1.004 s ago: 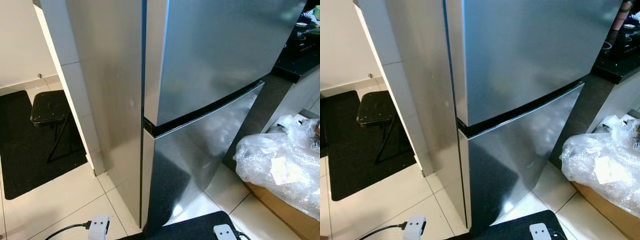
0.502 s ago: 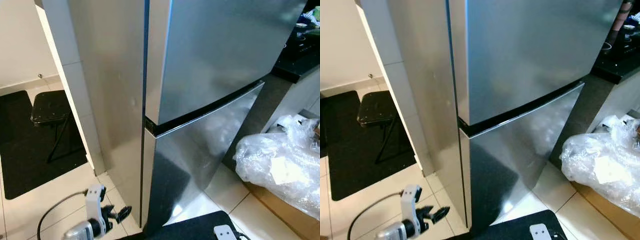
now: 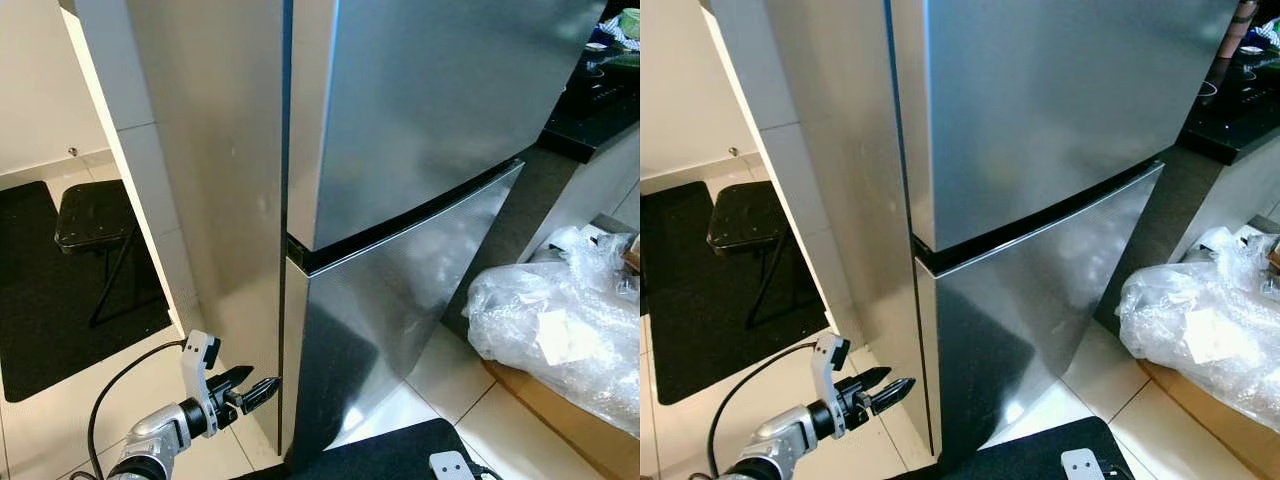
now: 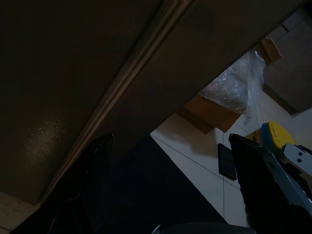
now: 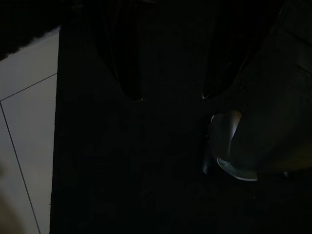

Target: Restocking fridge

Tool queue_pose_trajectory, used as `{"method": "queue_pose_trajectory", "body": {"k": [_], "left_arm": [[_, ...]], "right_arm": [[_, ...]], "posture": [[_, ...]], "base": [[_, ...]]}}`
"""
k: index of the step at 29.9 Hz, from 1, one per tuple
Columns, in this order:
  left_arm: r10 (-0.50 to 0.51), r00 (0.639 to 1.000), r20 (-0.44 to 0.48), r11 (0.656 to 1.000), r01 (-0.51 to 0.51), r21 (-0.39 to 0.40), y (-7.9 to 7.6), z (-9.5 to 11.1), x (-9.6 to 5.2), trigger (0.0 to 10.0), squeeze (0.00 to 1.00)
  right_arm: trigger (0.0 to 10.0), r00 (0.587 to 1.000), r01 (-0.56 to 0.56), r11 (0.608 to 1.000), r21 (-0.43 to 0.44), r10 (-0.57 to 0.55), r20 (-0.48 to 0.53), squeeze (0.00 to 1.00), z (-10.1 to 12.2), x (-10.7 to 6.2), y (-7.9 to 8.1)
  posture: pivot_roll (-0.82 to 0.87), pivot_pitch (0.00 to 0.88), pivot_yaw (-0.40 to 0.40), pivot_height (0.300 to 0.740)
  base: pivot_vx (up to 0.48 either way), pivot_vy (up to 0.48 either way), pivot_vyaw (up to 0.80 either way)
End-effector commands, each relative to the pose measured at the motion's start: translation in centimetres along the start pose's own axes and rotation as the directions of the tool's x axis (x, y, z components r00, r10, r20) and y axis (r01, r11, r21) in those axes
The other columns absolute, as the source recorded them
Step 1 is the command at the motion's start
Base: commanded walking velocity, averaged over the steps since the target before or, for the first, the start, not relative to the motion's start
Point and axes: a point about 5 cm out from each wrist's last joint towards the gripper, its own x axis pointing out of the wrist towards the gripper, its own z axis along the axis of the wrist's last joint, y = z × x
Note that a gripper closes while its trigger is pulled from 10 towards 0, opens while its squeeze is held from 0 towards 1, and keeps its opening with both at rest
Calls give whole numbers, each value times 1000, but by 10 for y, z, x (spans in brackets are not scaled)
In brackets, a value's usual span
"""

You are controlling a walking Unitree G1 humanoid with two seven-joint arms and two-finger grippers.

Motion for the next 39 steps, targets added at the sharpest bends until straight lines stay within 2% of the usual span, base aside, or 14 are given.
{"method": "queue_pose_trajectory", "body": {"k": [1, 2, 3, 4, 5, 7, 9, 13, 16, 24, 26, 29, 39], "left_arm": [[-43, 999, 9, 999, 42, 27, -3, 4, 2, 10000, 0], [-43, 999, 9, 999, 42, 27, -3, 4, 2, 10000, 0], [-62, 998, 21, 993, 59, 104, -8, 10, 10, 10000, 0], [-62, 998, 21, 993, 59, 104, -8, 10, 10, 10000, 0], [-74, 997, 36, 972, 64, 226, -16, 20, 23, 10000, 0], [-86, 995, 53, 958, 68, 279, -21, 26, 29, 10000, 0], [-97, 993, 64, 954, 75, 290, -23, 29, 32, 10000, 0], [-208, 971, 120, 934, 160, 321, -37, 43, 43, 10000, 0], [-235, 962, 137, 917, 174, 358, -42, 51, 47, 10000, 0], [-208, 961, 184, 899, 114, 423, -42, 65, 49, 10000, 0], [-161, 961, 226, 901, 49, 432, -39, 73, 50, 10000, 0], [-142, 959, 246, 901, 21, 434, -38, 77, 50, 10000, 0], [-175, 945, 275, 899, 39, 437, -42, 87, 54, 10000, 0]], "right_arm": [[10000, 1000, 13, 1000, 10, -13, -15, 0, -4, -1, -4], [10000, 1000, 13, 1000, 10, -13, -15, 0, -4, -1, -4], [10000, 1000, 18, 1000, 3, -18, -24, 0, -5, -1, -5], [10000, 1000, 18, 1000, 3, -18, -24, 0, -5, -1, -5], [10000, 999, 24, 1000, -4, -24, -35, 0, -8, -1, -6], [10000, 999, 25, 1000, -6, -25, -37, 0, -8, -1, -6], [10000, 999, 25, 1000, -7, -25, -38, 0, -8, -1, -5], [10000, 999, 27, 1000, -10, -28, -39, 0, -8, -1, -6], [10000, 999, 29, 999, -12, -30, -41, 0, -8, -1, -6], [10000, 999, 32, 999, -12, -32, -44, 0, -9, -2, -7], [10000, 998, 32, 999, -10, -32, -44, 0, -10, -2, -7], [10000, 998, 32, 999, -9, -32, -45, 0, -10, -2, -7], [10000, 998, 31, 999, -8, -31, -47, 0, -11, -2, -6]], "posture": [[74, 0, -43, 740], [74, 0, -43, 740], [74, 0, -43, 740], [74, 0, -43, 740], [76, 0, -46, 740], [76, 0, -46, 740], [76, 0, -46, 740], [76, 0, -47, 740], [77, 0, -49, 740], [75, 0, -48, 740], [73, 0, -46, 740], [73, 0, -45, 740], [72, 0, -45, 740]], "base": [[0, 0, 0], [0, 0, 0], [0, 0, 0], [0, 0, 0], [0, 0, 0], [0, 0, 0], [0, 0, 0], [0, 0, 0], [0, 0, 0], [0, 0, 0], [0, 0, 0], [0, 0, 0], [0, 0, 0]]}}
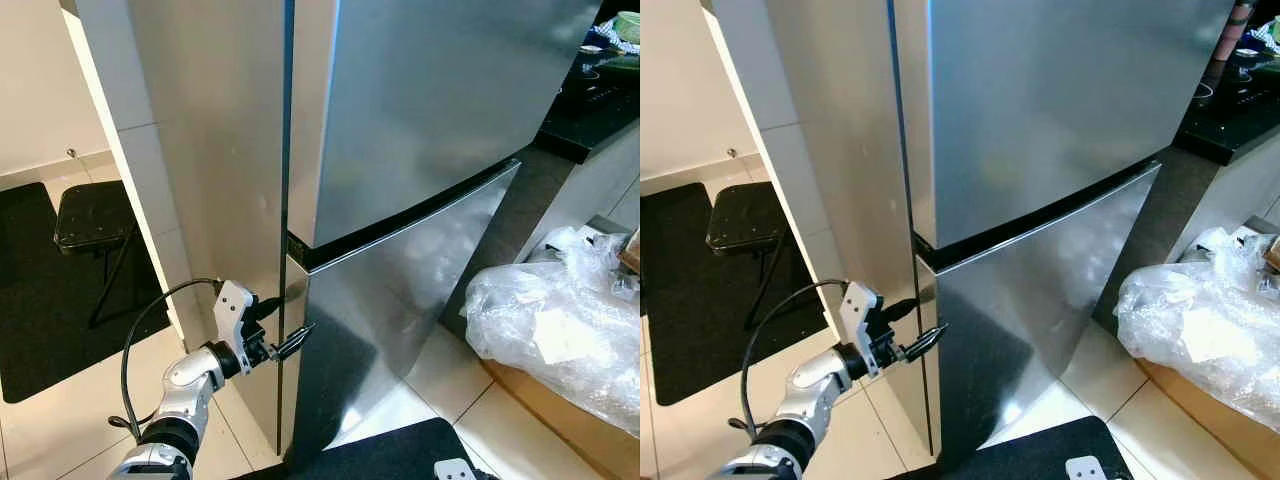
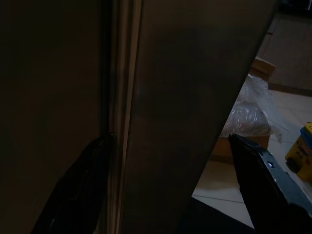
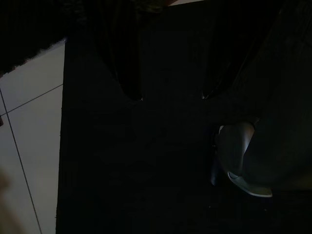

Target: Restocking fridge

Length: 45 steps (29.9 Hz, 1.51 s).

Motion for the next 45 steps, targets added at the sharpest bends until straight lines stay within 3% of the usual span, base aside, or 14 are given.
{"method": "queue_pose_trajectory", "body": {"k": [1, 7, 9, 14, 22, 45], "left_arm": [[-2, 998, 61, 1000, 2, 10, 1, 13, 10, 10000, 0], [-145, 986, 78, 988, 149, -49, -17, 12, 19, 10000, 0], [-238, 968, 82, 967, 244, -77, -27, 10, 20, 10000, 0], [-356, 932, 65, 926, 361, -111, -40, 6, 19, 10000, 0], [-441, 896, 49, 885, 443, -145, -49, 4, 13, 10000, 0], [-545, 837, 53, 818, 544, -188, -71, 7, 11, 10000, 0]], "right_arm": [[10000, 1000, 8, 1000, 0, -8, -10, 0, -2, 0, -2], [10000, 1000, 8, 1000, 4, -8, -11, 0, -3, 0, -2], [10000, 1000, 7, 1000, 5, -7, -11, 0, -3, 0, -1], [10000, 1000, 6, 1000, 5, -6, -11, 0, -3, 0, -1], [10000, 1000, 6, 1000, 5, -6, -11, 0, -3, 0, -1], [10000, 1000, 6, 1000, 15, -6, -13, 0, -4, 0, -1]], "posture": [[72, 0, -45, 740], [69, 0, -44, 740], [69, 0, -44, 740], [70, 0, -46, 740], [71, 0, -45, 740], [69, 0, -42, 740]], "base": [[0, 0, 0], [0, 0, 0], [0, 0, 0], [0, 0, 0], [0, 0, 0], [0, 0, 0]]}}
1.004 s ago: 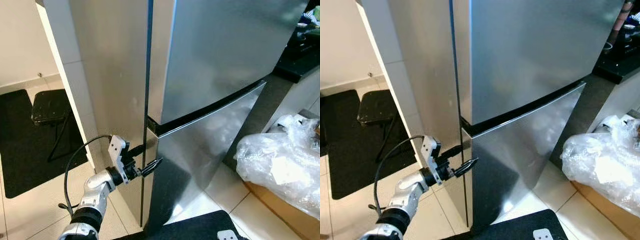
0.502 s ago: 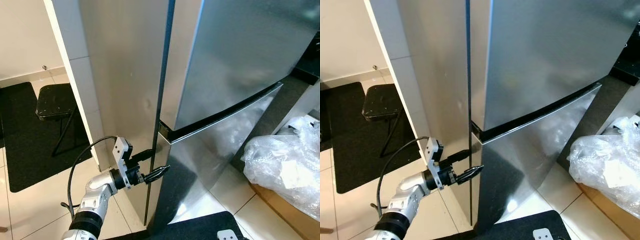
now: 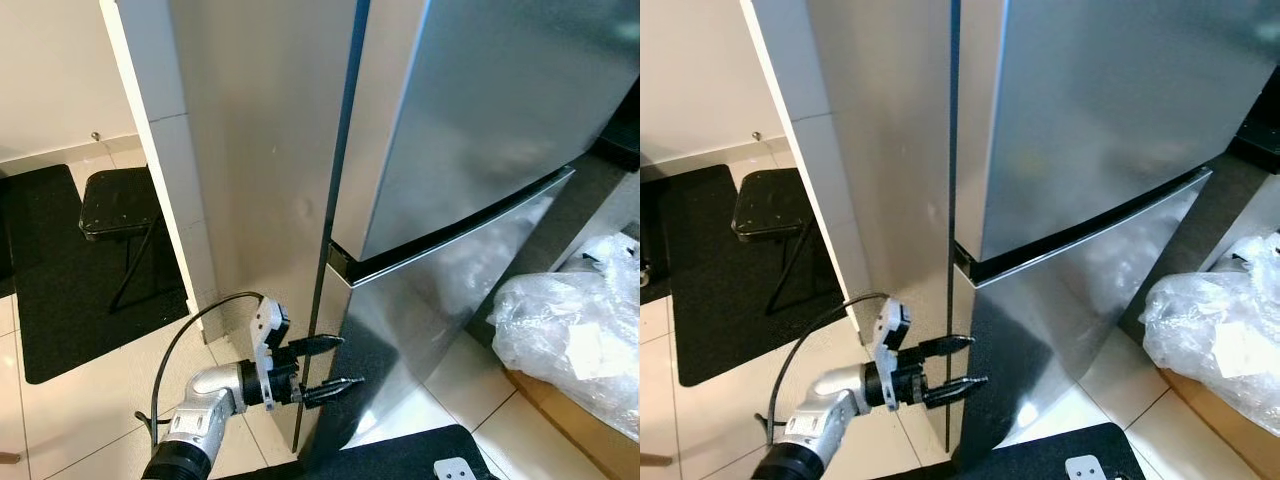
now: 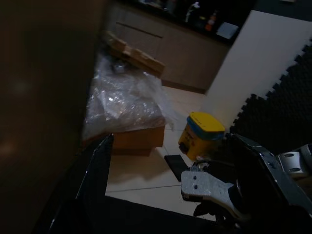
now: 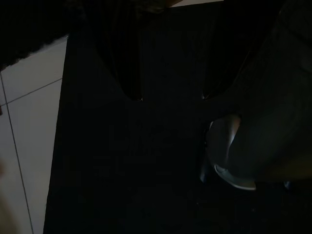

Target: Restocking fridge

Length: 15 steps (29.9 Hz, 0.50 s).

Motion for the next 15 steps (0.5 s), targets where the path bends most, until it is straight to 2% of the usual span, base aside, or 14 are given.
{"method": "queue_pose_trajectory", "body": {"k": [1, 6, 11, 14, 15], "left_arm": [[-24, 1000, 3, 1000, 24, -16, -5, -2, 4, 10000, 0], [-4, 1000, -1, 1000, 4, -13, -4, -2, 4, 10000, 0], [107, 994, 16, 994, -107, 25, 9, 4, -2, 10000, 0], [129, 991, 21, 991, -129, 30, 11, 6, -4, 10000, 0], [166, 986, 27, 985, -167, 48, 16, 9, -9, 10000, 0]], "right_arm": [[10000, 1000, 7, 1000, 11, -6, -11, 0, -2, 0, -1], [10000, 1000, 6, 1000, 9, -6, -10, 0, -2, 0, -1], [10000, 1000, 6, 1000, 9, -6, -11, 0, -3, 0, -1], [10000, 1000, 6, 1000, 8, -6, -12, 0, -3, 0, -1], [10000, 1000, 6, 1000, 7, -6, -15, 0, -4, 0, -2]], "posture": [[71, 0, -43, 740], [71, 0, -44, 740], [69, 0, -44, 740], [69, 0, -43, 740], [67, 0, -43, 740]], "base": [[0, 0, 0], [0, 0, 0], [0, 0, 0], [0, 0, 0], [0, 0, 0]]}}
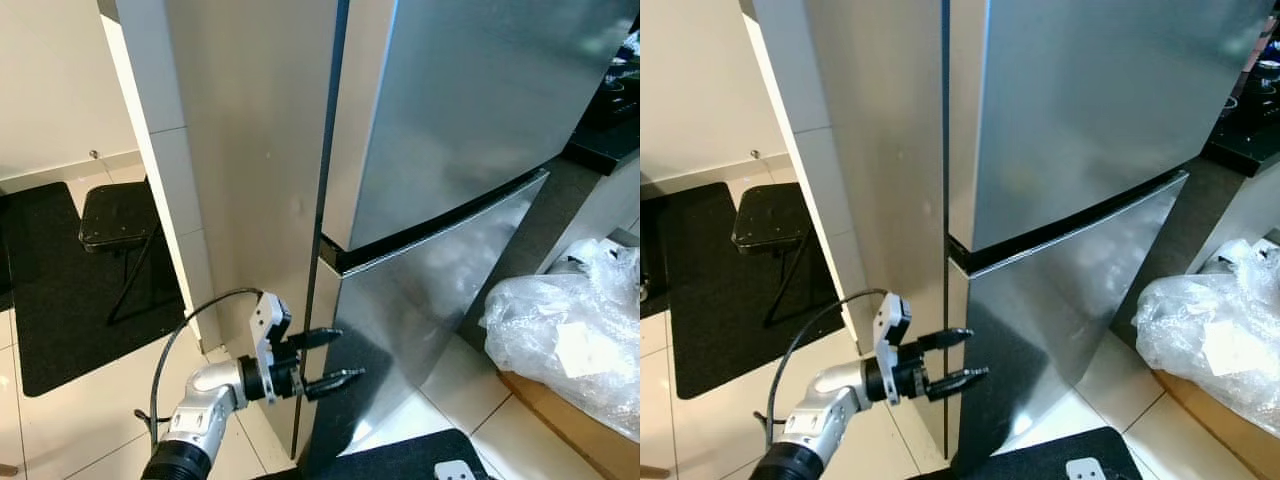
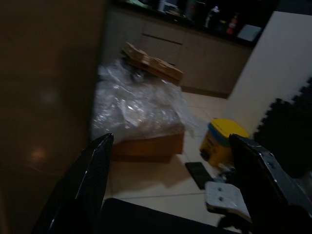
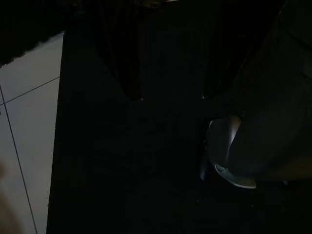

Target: Restocking fridge

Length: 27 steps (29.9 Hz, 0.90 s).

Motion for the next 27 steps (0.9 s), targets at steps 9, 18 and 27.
{"method": "queue_pose_trajectory", "body": {"k": [9, 18, 27], "left_arm": [[145, 989, 30, 988, -146, 41, 22, 17, -28, 10000, 0], [284, 959, -13, 959, -283, 27, 34, 13, -59, 10000, 0], [249, 969, 14, 969, -249, 11, 26, 7, -42, 10000, 0]], "right_arm": [[10000, 999, 13, 1000, -3, -13, -41, 0, -9, -1, -4], [10000, 999, 17, 1000, 7, -17, -49, 0, -11, -1, -4], [10000, 999, 26, 1000, 12, -26, -47, 0, -11, -1, -6]], "posture": [[69, 0, -42, 740], [72, 0, -43, 740], [70, 0, -48, 740]], "base": [[0, 0, 0], [0, 0, 0], [0, 0, 0]]}}
